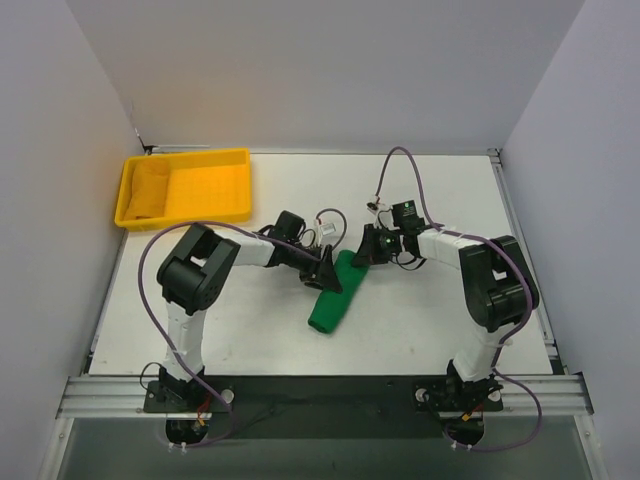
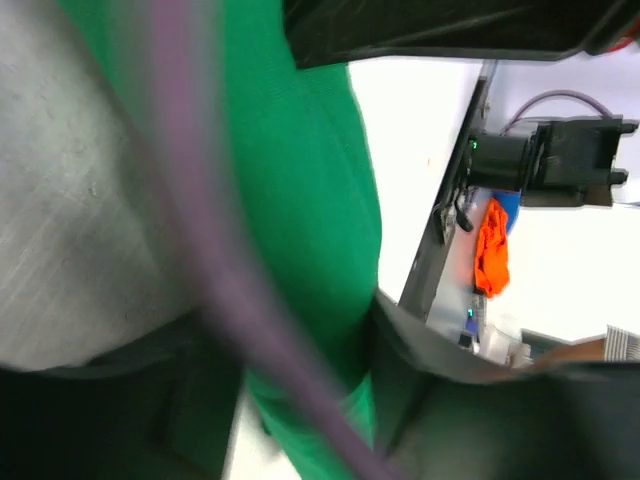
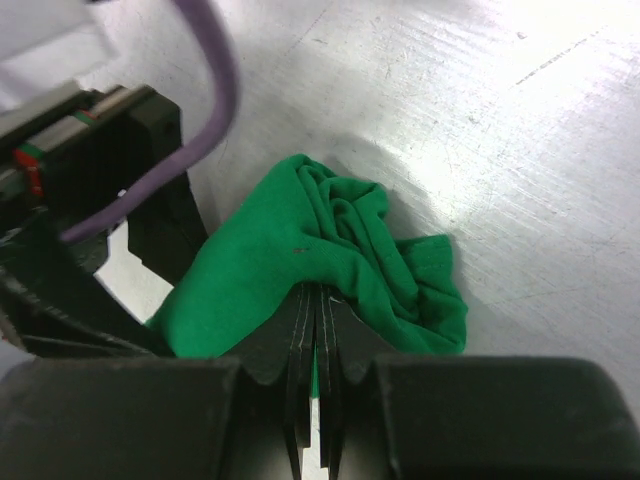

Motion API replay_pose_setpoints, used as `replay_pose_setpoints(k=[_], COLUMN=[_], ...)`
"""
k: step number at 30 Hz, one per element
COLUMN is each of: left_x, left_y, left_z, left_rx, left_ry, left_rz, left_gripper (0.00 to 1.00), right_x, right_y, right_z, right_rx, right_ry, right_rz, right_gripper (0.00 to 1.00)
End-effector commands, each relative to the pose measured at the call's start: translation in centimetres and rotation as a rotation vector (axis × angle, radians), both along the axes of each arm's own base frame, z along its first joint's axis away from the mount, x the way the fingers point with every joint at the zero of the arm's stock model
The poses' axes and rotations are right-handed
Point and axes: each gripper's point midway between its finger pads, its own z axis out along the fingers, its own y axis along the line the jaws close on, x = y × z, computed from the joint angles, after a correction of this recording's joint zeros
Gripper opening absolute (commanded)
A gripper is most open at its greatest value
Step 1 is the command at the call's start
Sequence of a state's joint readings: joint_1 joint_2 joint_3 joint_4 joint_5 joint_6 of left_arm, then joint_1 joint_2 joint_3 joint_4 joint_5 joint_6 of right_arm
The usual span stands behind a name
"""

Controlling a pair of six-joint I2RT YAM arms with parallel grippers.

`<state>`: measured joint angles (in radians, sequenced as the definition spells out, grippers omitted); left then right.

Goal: Roll the t-shirts
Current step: Pick up the T-shirt from the center of the board.

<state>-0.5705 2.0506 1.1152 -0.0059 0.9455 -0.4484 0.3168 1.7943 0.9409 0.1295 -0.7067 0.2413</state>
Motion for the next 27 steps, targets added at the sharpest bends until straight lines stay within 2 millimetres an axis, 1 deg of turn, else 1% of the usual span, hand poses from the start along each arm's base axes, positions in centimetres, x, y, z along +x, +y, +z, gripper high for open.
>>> replay_pose_setpoints(k=[1, 2, 4, 5, 6, 7, 8, 9, 10, 11, 12, 13, 14, 15, 16, 17, 18, 19, 20, 21, 22, 23, 24, 26, 27], left_x=[-2.8, -2.6, -2.4, -2.4, -2.4, -2.5, -2.4, -2.2, -2.2, -1.7, -1.5, -0.3, 0.5, 0.9, 1.6, 2.9, 3.2, 3.8, 4.9, 5.5, 6.1, 6.8, 7.6, 9.0, 9.4], left_y=[3.2, 3.1, 2.8, 2.8, 2.7, 2.6, 2.5, 2.5, 2.4, 2.4, 2.6, 2.3, 2.6, 2.9, 3.0, 3.0, 3.7, 4.1, 4.2, 5.1, 5.5, 5.8, 6.8, 7.8, 8.3], left_z=[-9.0, -9.0, -9.2, -9.2, -9.2, -9.1, -9.0, -8.7, -8.4, -7.9, -6.9, -5.8, -5.0, -3.5, -2.5, -1.3, 0.1, 0.8, 2.0, 3.3, 3.9, 5.0, 6.0, 7.6, 8.5], left_rx=[0.31, 0.311, 0.31, 0.311, 0.31, 0.299, 0.297, 0.292, 0.284, 0.274, 0.272, 0.253, 0.254, 0.257, 0.245, 0.243, 0.249, 0.249, 0.25, 0.253, 0.255, 0.25, 0.252, 0.249, 0.24], left_ry=[0.133, 0.138, 0.148, 0.156, 0.161, 0.166, 0.167, 0.164, 0.162, 0.15, 0.137, 0.07, 0.031, 0.001, -0.059, -0.108, -0.123, -0.16, -0.205, -0.226, -0.266, -0.3, -0.331, -0.368, -0.391], left_rz=[0.075, 0.083, 0.096, 0.101, 0.102, 0.101, 0.104, 0.106, 0.101, 0.102, 0.096, 0.07, 0.066, 0.054, 0.028, 0.034, 0.038, 0.028, 0.035, 0.048, 0.042, 0.046, 0.06, 0.092, 0.103], left_gripper=[0.5, 0.42, 0.31, 0.21, 0.13, 0.02, 0.0, 0.0, 0.0, 0.0, 0.0, 0.0, 0.0, 0.0, 0.0, 0.0, 0.0, 0.0, 0.0, 0.0, 0.0, 0.0, 0.0, 0.0, 0.0], right_x=[-0.6, -0.6, -0.7, -0.7, -0.7, -0.6, -0.5, -0.1, -0.2, 0.4, 0.9, 1.8, 3.1, 4.1, 4.8, 5.8, 6.3, 6.3, 6.4, 6.5, 6.0, 5.9, 5.6, 4.7, 4.6], right_y=[-0.3, -0.3, -0.4, -0.3, -0.3, -0.4, -0.4, -0.2, -0.3, -0.9, -1.1, -1.7, -3.4, -4.5, -5.6, -7.7, -9.1, -10.0, -10.9, -12.2, -13.0, -13.5, -13.8, -13.9, -14.8], right_z=[-1.7, -1.7, -1.8, -1.8, -1.7, -1.6, -1.5, -1.0, -0.5, 0.4, 2.3, 4.2, 5.7, 8.0, 9.7, 10.6, 11.5, 12.1, 12.3, 12.4, 12.1, 12.0, 11.7, 11.1, 11.0], right_rx=[-0.049, -0.049, -0.049, -0.05, -0.05, -0.05, -0.049, -0.044, -0.046, -0.037, -0.007, 0.007, 0.011, 0.008, -0.012, -0.054, -0.098, -0.124, -0.145, -0.168, -0.19, -0.195, -0.198, -0.204, -0.201], right_ry=[0.041, 0.042, 0.044, 0.043, 0.041, 0.037, 0.034, 0.02, 0.036, 0.029, 0.008, -0.006, -0.041, -0.099, -0.121, -0.166, -0.197, -0.201, -0.207, -0.208, -0.172, -0.155, -0.128, -0.078, -0.063], right_rz=[-0.011, -0.012, -0.014, -0.012, -0.011, -0.012, -0.014, -0.014, -0.014, -0.03, -0.036, -0.053, -0.089, -0.108, -0.126, -0.147, -0.176, -0.179, -0.184, -0.199, -0.216, -0.228, -0.244, -0.254, -0.289], right_gripper=[0.0, 0.0, 0.0, 0.0, 0.0, 0.0, 0.0, 0.0, 0.0, 0.0, 0.02, 0.04, 0.1, 0.15, 0.2, 0.33, 0.41, 0.47, 0.51, 0.51, 0.51, 0.51, 0.51, 0.51, 0.51])
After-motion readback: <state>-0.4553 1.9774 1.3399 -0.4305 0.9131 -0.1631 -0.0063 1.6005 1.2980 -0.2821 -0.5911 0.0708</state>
